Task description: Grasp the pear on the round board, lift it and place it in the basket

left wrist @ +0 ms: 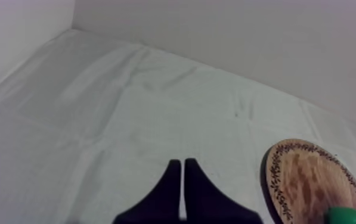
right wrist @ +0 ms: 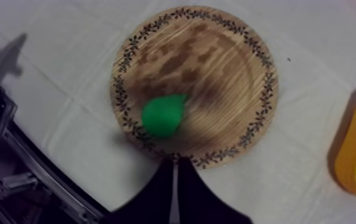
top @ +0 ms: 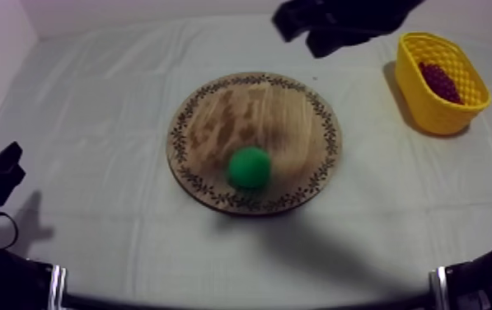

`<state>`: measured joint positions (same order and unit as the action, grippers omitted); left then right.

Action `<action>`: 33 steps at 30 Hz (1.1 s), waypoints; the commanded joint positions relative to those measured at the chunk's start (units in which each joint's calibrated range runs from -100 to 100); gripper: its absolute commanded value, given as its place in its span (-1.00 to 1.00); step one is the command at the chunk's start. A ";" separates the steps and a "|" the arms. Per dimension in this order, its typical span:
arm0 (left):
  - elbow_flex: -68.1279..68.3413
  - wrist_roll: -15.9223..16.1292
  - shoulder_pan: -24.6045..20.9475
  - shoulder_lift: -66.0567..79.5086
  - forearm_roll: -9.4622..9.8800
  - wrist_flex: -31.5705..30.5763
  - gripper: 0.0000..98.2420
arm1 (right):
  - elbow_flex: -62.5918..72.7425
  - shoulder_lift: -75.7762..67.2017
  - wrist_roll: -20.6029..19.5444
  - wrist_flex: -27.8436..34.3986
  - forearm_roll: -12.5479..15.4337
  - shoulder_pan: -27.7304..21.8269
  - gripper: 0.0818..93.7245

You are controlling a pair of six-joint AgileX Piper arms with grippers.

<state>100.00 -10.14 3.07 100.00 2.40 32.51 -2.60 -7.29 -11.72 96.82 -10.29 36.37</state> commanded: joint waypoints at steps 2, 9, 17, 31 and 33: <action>0.00 0.01 0.01 0.00 0.02 -0.01 -1.00 | 2.47 4.91 -4.02 0.81 -0.01 0.41 -1.00; 0.00 0.01 0.01 0.00 0.02 -0.01 -1.00 | 5.21 11.42 -7.91 1.18 1.24 0.37 -1.00; 0.00 0.01 0.01 0.00 0.02 -0.01 -1.00 | 3.62 17.90 -13.05 1.41 2.18 0.91 -0.99; 0.00 0.01 0.01 0.00 0.02 -0.01 -1.00 | 5.08 24.67 -16.67 1.48 3.26 1.54 -0.15; 0.00 0.01 0.01 0.00 0.02 -0.01 -1.00 | 5.38 25.16 -16.96 1.48 3.30 1.40 0.07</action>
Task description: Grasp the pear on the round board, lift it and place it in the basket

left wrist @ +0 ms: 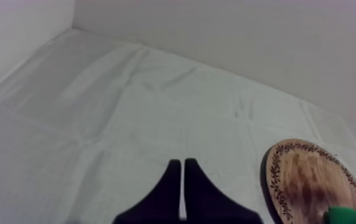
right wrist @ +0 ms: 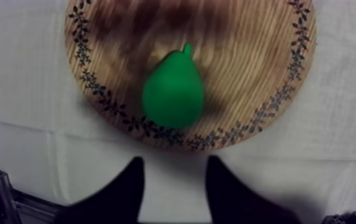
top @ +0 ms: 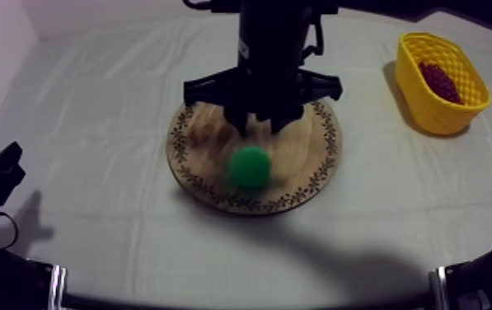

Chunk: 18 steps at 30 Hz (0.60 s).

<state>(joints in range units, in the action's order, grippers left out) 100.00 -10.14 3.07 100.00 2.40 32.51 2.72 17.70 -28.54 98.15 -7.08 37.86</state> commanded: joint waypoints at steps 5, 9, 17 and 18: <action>0.00 0.01 0.01 0.00 0.02 -0.01 -1.00 | 0.56 1.46 -0.68 0.16 0.00 -0.31 0.38; 0.00 0.01 0.01 0.00 0.02 -0.01 -1.00 | 0.82 2.36 -0.79 0.12 0.36 -0.54 0.53; 0.00 0.01 0.01 0.00 0.02 -0.01 -1.00 | 0.57 4.34 -0.48 -0.66 1.18 -0.64 0.63; 0.00 0.01 0.01 0.00 0.02 -0.01 -1.00 | 0.44 4.79 -0.46 -1.00 1.30 -0.69 0.64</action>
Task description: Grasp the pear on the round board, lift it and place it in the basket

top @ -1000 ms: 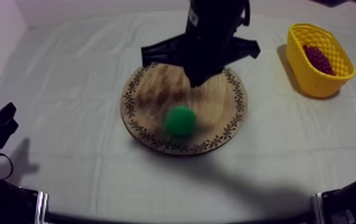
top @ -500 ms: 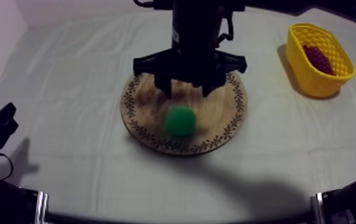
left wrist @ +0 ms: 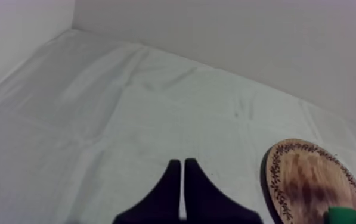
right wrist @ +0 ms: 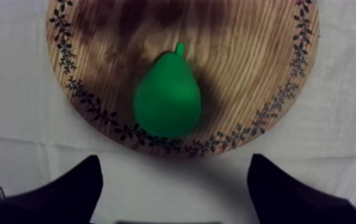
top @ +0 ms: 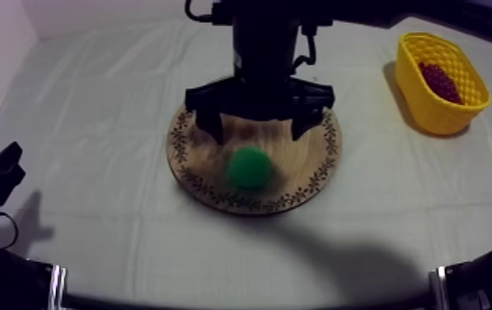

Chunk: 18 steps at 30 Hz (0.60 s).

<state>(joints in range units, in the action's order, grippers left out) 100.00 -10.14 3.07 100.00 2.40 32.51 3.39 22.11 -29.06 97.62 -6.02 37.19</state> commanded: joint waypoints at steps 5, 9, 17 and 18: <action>0.00 0.01 0.01 0.00 0.02 -0.01 -1.00 | -1.17 2.93 0.58 -2.93 1.04 -0.35 0.64; 0.00 0.01 0.01 0.00 0.02 -0.01 -1.00 | -1.92 4.87 1.26 -5.45 1.71 -0.67 0.64; 0.00 0.01 0.01 0.00 0.02 -0.01 -1.00 | -4.12 7.97 2.73 -10.68 2.62 -1.18 0.62; 0.00 0.01 0.01 0.00 0.02 -0.01 -1.00 | -4.35 8.37 2.85 -11.14 2.67 -1.21 0.61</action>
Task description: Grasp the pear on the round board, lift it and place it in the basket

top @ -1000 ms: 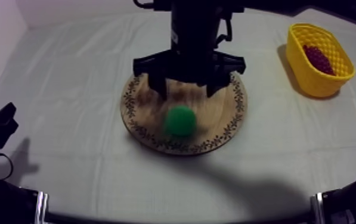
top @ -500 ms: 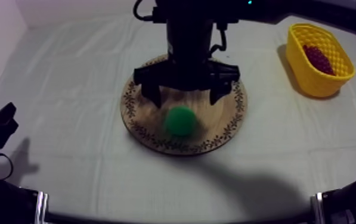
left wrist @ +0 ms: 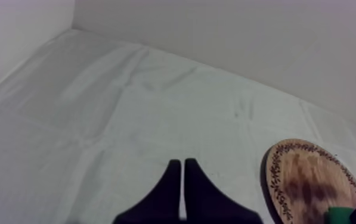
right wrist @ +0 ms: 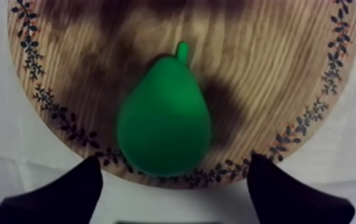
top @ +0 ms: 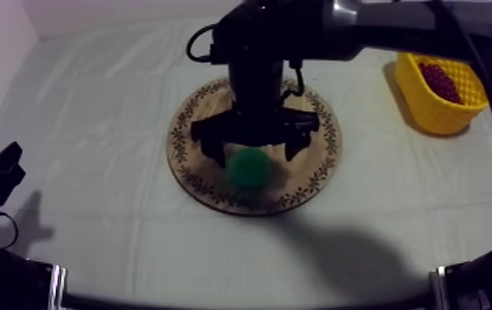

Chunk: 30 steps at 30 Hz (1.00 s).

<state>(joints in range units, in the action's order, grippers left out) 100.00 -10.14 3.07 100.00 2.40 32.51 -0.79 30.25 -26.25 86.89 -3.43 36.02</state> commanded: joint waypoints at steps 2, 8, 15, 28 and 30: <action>0.00 0.01 0.01 0.00 0.02 -0.01 -1.00 | -0.60 1.07 0.27 -1.19 0.19 -0.10 0.61; 0.00 0.01 0.01 0.00 0.02 -0.01 -1.00 | -0.87 3.64 0.81 -3.46 0.60 -0.44 0.56; 0.00 0.01 0.01 0.00 0.02 -0.01 -1.00 | -0.02 5.99 1.98 -6.02 1.40 -0.70 0.40; 0.00 0.01 0.01 0.00 0.02 -0.01 -1.00 | 1.37 7.70 2.49 -7.12 1.65 -1.60 -0.21; 0.00 0.01 0.01 0.00 0.02 -0.01 -1.00 | 1.26 7.24 2.46 -6.87 1.50 -1.76 -0.19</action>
<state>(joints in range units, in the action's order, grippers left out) 100.00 -10.14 3.07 100.00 2.40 32.51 0.59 37.85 -23.73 79.65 -1.75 34.30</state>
